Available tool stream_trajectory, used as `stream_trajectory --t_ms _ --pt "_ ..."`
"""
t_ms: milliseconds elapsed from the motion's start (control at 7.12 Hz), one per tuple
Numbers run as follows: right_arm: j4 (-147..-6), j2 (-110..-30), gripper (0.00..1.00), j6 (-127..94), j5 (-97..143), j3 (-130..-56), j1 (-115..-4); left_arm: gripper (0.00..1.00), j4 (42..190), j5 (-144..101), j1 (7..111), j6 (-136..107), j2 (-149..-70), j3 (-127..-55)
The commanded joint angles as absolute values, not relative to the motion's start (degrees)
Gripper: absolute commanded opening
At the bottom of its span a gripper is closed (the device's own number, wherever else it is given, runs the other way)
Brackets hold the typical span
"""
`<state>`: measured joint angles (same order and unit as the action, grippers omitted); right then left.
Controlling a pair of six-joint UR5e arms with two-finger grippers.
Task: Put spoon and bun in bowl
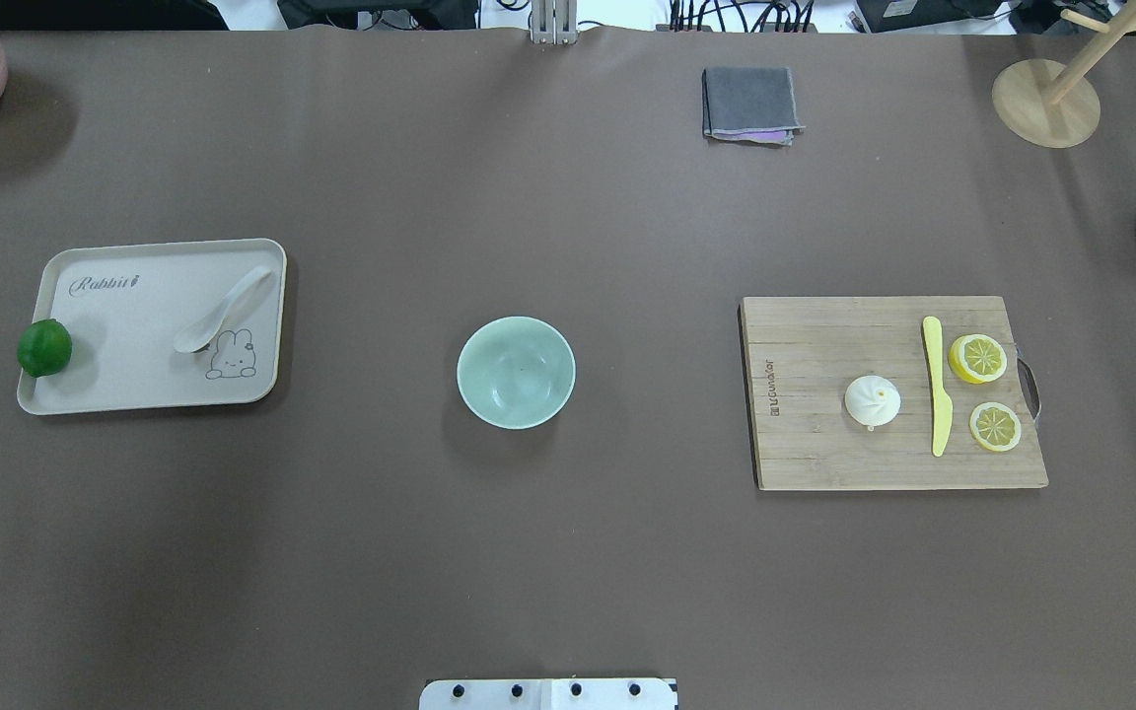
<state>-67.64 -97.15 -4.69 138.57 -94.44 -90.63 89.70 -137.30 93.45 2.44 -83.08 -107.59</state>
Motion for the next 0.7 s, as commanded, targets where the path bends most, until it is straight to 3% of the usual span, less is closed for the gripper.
stream_trajectory --t_ms 0,561 --pt "-65.74 -97.82 1.00 -5.62 139.13 -94.57 -89.65 0.91 94.36 -137.29 90.20 1.76 -83.84 -108.11" --pt "-65.74 -96.16 1.00 -15.71 140.01 -98.16 -83.08 0.98 99.67 -136.85 77.82 -7.82 -91.03 -107.41"
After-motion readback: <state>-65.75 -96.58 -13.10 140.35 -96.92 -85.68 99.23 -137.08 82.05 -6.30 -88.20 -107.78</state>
